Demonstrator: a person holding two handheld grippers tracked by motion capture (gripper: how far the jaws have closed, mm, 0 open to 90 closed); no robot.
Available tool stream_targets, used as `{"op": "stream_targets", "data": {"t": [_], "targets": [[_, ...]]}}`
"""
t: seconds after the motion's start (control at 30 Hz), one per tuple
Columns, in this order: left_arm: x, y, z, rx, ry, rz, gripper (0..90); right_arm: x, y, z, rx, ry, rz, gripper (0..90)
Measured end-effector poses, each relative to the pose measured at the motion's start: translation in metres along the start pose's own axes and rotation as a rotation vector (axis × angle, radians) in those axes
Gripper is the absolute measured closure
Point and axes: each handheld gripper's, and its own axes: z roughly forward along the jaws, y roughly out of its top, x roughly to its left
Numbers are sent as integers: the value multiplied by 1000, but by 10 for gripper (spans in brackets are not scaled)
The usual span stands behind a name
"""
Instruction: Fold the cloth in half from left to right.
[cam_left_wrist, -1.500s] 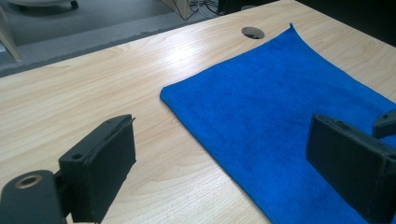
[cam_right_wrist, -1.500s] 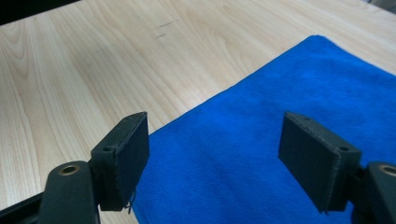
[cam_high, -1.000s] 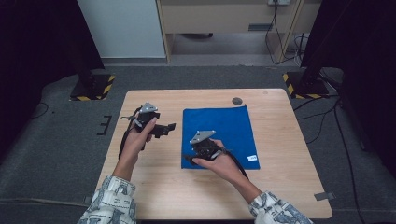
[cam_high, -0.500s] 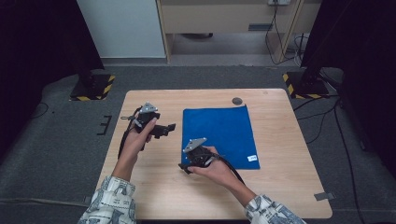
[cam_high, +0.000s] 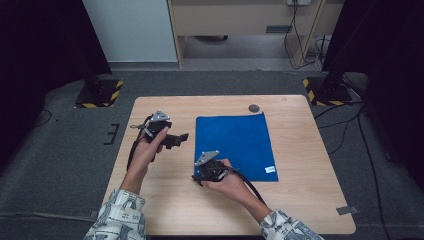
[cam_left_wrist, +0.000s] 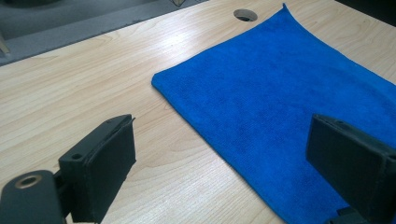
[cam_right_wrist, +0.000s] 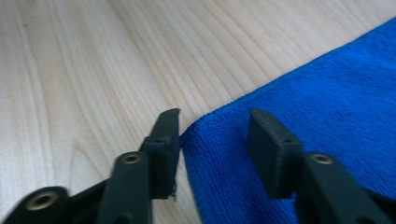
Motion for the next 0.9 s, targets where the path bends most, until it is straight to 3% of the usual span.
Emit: {"op": "stream_targets", "data": {"t": [0.03, 0.23, 0.57, 0.63, 0.9], "targets": [[0, 0, 1, 1, -2, 1, 81, -2, 0, 0, -5, -17, 5, 685], [-3, 0, 2, 8, -8, -5, 81, -6, -2, -1, -25, -45, 51, 851], [0, 1, 7, 8, -15, -39, 99, 1, 2, -5, -79, -37, 108, 859], [3, 1, 9, 10, 18, -40, 104, 5, 3, -7, -92, -28, 118, 860], [10, 3, 20, -3, 39, -51, 131, 24, 5, -10, -110, -12, 108, 861]]}}
